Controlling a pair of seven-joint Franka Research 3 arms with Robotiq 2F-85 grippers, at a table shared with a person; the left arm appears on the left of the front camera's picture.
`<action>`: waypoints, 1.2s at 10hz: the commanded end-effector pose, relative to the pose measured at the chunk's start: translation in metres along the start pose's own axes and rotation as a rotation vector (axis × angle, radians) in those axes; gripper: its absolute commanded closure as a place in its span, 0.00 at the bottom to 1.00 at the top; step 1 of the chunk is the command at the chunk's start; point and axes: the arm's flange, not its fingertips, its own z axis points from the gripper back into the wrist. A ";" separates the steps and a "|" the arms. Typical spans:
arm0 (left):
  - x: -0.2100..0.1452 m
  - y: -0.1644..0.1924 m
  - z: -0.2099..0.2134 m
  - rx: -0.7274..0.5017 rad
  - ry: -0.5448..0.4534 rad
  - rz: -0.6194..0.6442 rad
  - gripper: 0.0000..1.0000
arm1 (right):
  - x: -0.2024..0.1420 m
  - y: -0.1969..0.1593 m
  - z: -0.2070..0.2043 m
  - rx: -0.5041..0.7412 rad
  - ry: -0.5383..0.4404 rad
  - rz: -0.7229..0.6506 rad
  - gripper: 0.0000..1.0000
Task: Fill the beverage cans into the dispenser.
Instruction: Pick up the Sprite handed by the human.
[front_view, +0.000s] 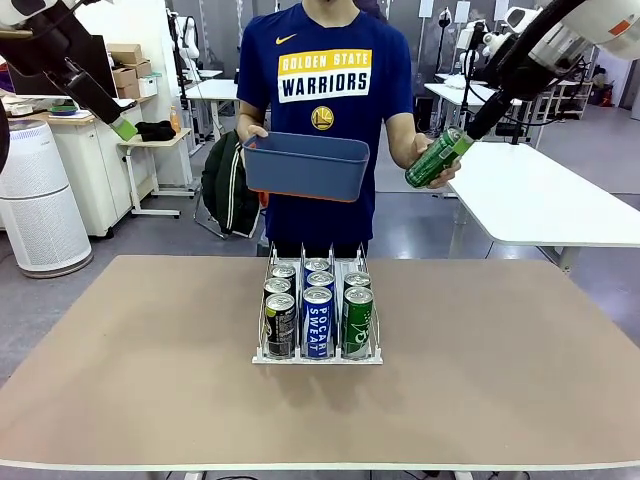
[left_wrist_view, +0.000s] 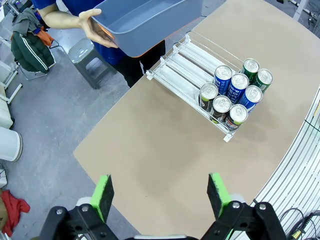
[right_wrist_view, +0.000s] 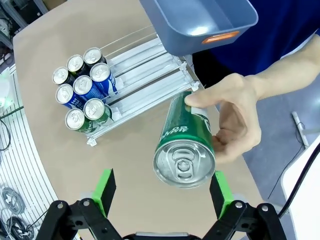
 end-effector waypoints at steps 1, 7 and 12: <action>-0.006 -0.002 -0.001 -0.001 0.005 0.004 0.00 | -0.002 0.004 -0.013 -0.020 -0.059 0.026 0.00; -0.006 -0.002 -0.001 -0.001 0.005 0.004 0.00 | 0.011 0.005 -0.038 0.006 -0.082 0.015 0.00; -0.006 -0.002 -0.001 -0.001 0.005 0.004 0.00 | 0.005 -0.001 -0.036 -0.018 -0.064 0.034 0.44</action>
